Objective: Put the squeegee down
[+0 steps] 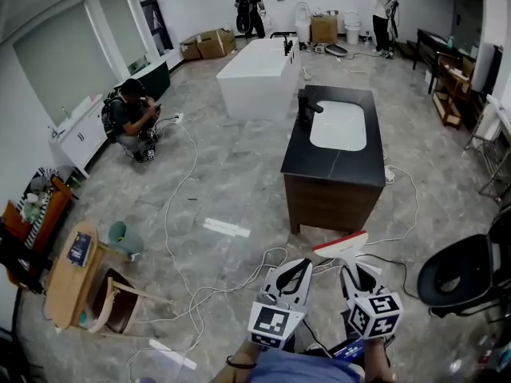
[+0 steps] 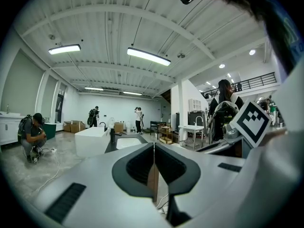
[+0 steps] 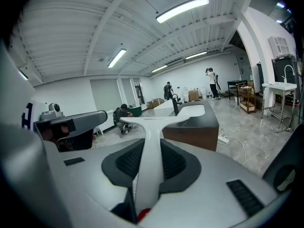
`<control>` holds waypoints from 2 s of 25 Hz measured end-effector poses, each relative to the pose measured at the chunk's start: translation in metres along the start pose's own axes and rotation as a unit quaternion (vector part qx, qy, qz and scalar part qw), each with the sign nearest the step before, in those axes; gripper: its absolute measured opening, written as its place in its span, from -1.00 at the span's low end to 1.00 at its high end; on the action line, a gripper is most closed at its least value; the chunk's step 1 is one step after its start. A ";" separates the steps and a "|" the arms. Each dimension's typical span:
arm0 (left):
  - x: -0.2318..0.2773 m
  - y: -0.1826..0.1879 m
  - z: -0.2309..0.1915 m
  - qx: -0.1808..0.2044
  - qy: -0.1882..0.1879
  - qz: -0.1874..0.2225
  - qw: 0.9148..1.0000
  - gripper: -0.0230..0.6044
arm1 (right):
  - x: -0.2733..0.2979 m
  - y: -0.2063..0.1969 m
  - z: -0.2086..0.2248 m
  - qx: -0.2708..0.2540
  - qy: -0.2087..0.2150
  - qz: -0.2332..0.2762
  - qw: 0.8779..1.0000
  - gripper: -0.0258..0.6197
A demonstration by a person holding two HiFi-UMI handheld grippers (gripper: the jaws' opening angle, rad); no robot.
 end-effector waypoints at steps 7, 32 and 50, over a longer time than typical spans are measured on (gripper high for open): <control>0.036 0.003 -0.052 0.008 -0.020 0.010 1.000 -0.87 | 0.046 0.028 -0.006 0.014 -0.020 0.007 1.000 -0.63; 0.090 -0.030 -0.168 0.036 -0.103 0.025 0.994 -0.87 | 0.134 0.038 -0.048 0.034 -0.106 0.020 0.994 -0.63; 0.202 -0.028 -0.171 0.012 -0.092 -0.002 0.996 -0.87 | 0.195 0.105 0.045 0.037 -0.091 -0.001 0.995 -0.63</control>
Point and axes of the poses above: the fingertips, and each gripper's own axes: x forward along the fingers, z to its right, y out of its top, the point moved 10 cm from there along -x, backward along the fingers, and after that the axes turned 14 degrees about x, right-handed, at the moved point
